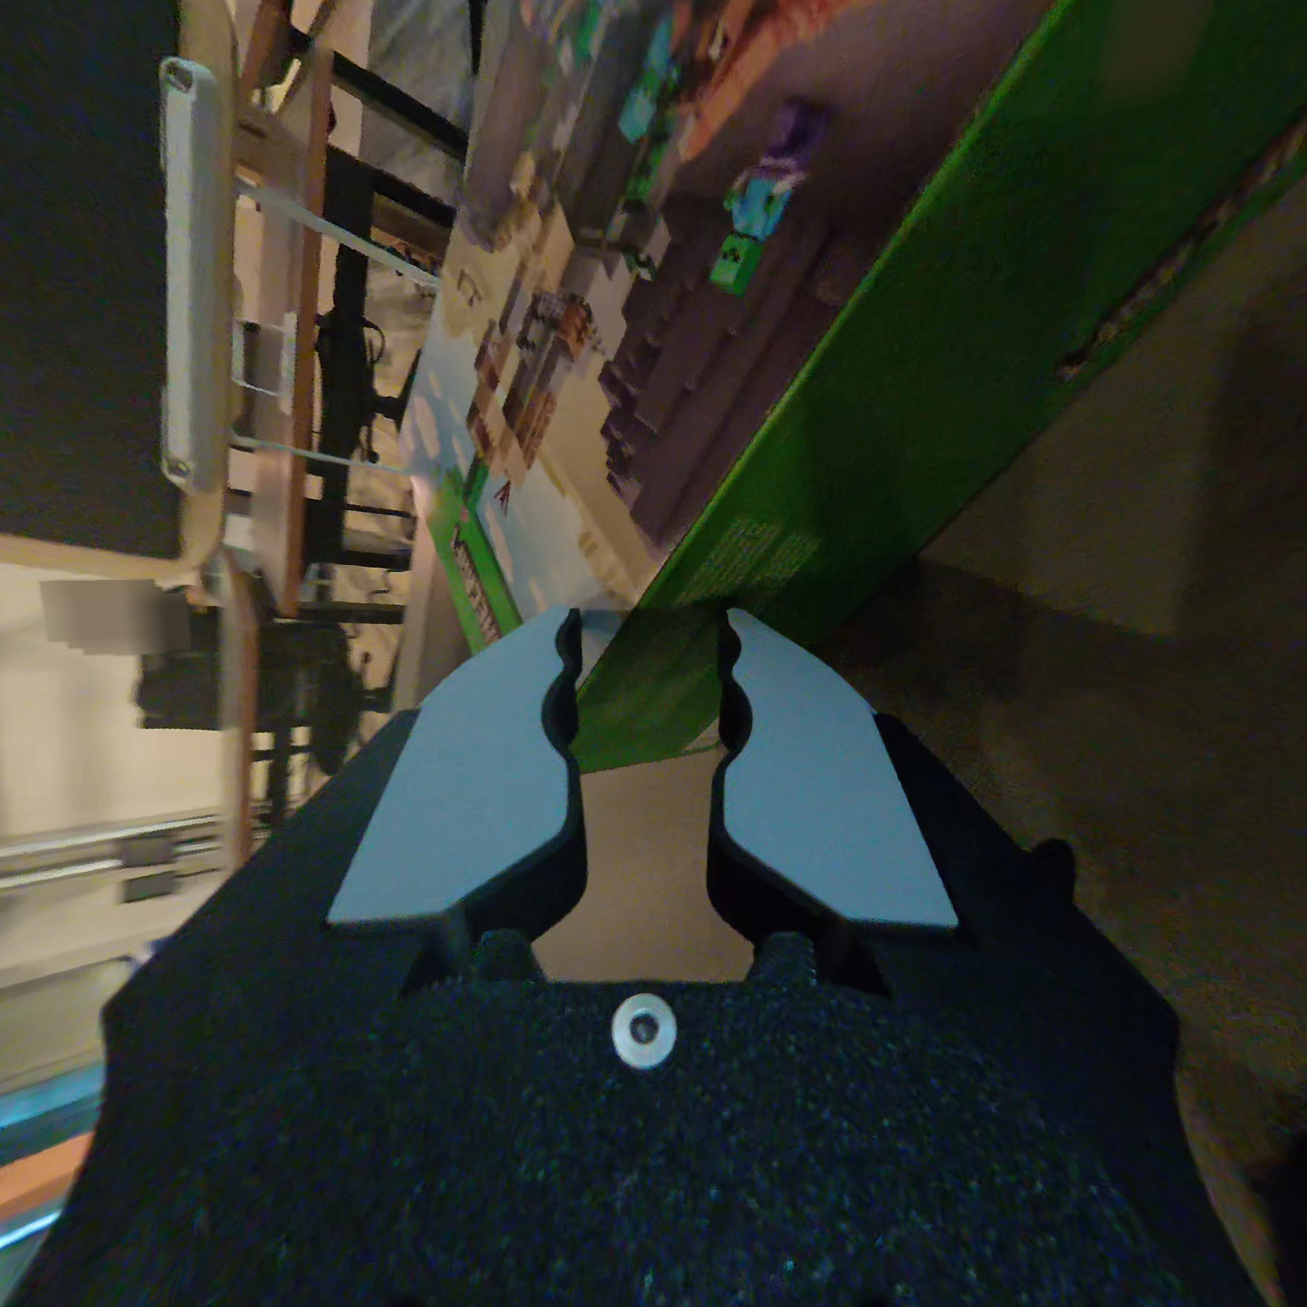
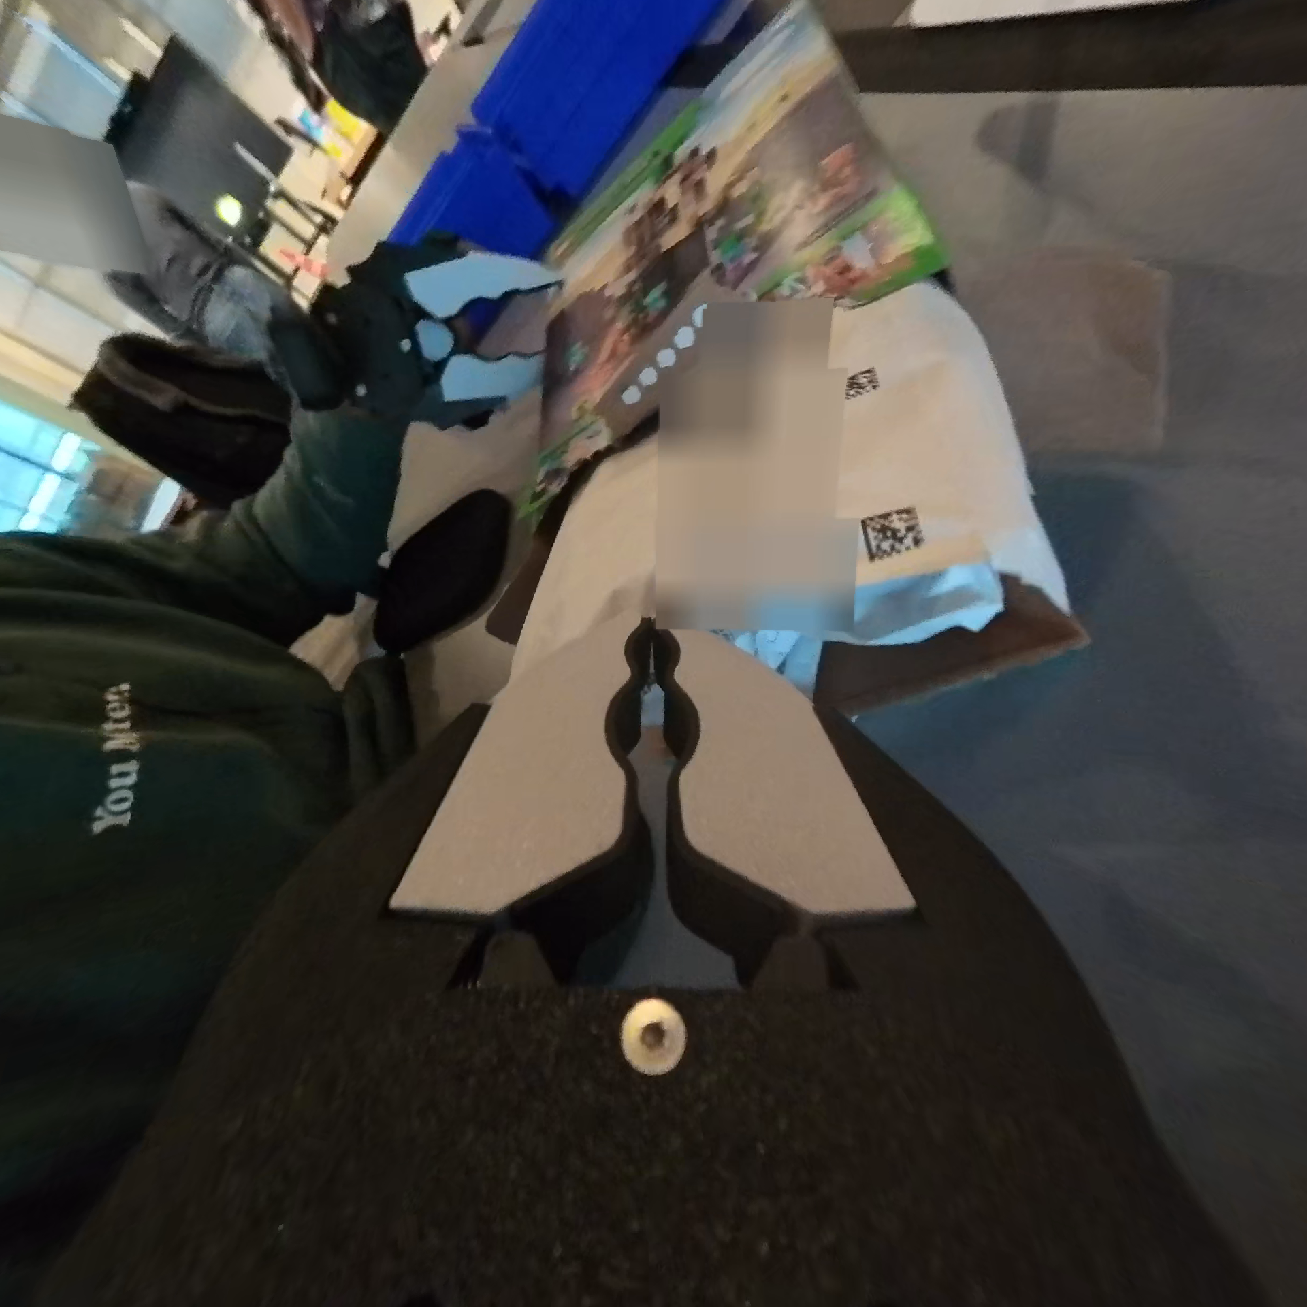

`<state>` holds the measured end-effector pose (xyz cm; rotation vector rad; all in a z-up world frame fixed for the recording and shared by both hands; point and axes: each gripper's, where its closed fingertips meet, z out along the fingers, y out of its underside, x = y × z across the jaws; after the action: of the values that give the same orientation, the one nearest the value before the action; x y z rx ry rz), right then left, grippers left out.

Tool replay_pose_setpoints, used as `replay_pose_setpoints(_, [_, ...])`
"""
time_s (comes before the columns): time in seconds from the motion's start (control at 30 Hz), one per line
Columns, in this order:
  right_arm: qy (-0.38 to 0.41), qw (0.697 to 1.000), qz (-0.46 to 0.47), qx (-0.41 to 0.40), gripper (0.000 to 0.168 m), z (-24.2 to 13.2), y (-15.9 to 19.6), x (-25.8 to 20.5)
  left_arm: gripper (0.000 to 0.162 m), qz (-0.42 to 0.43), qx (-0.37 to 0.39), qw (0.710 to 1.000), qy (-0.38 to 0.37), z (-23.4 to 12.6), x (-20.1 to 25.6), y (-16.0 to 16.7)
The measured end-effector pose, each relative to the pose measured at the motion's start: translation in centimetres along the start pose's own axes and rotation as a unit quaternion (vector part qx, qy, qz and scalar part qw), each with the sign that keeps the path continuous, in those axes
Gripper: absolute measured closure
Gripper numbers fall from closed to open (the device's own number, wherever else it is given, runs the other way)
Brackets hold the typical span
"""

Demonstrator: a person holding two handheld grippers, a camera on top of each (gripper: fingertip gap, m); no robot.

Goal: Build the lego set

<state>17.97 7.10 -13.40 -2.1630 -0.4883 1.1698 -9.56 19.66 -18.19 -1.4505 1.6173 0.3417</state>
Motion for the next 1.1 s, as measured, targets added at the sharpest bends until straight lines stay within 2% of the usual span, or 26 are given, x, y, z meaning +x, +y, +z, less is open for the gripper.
replay_pose_setpoints(0.2, [-0.021,1.0,0.016,-0.005,0.168,0.1,0.1,-0.4,0.13,0.03,0.01,0.999,-0.007,0.6,-0.7,0.2])
replay_pose_setpoints(0.4, [-0.026,0.998,0.047,0.024,0.168,-1.7,0.9,0.6,0.137,0.005,0.024,1.0,-0.008,0.2,-0.7,0.3])
replay_pose_setpoints(0.73, [-0.03,0.997,0.051,0.04,0.168,-5.2,2.3,0.0,0.137,0.013,0.016,1.0,-0.006,0.0,-0.5,0.1])
replay_pose_setpoints(1.1, [-0.016,0.996,0.058,0.061,0.168,-7.2,3.1,0.1,0.138,-0.002,0.014,1.0,-0.006,-0.2,-0.3,0.0])
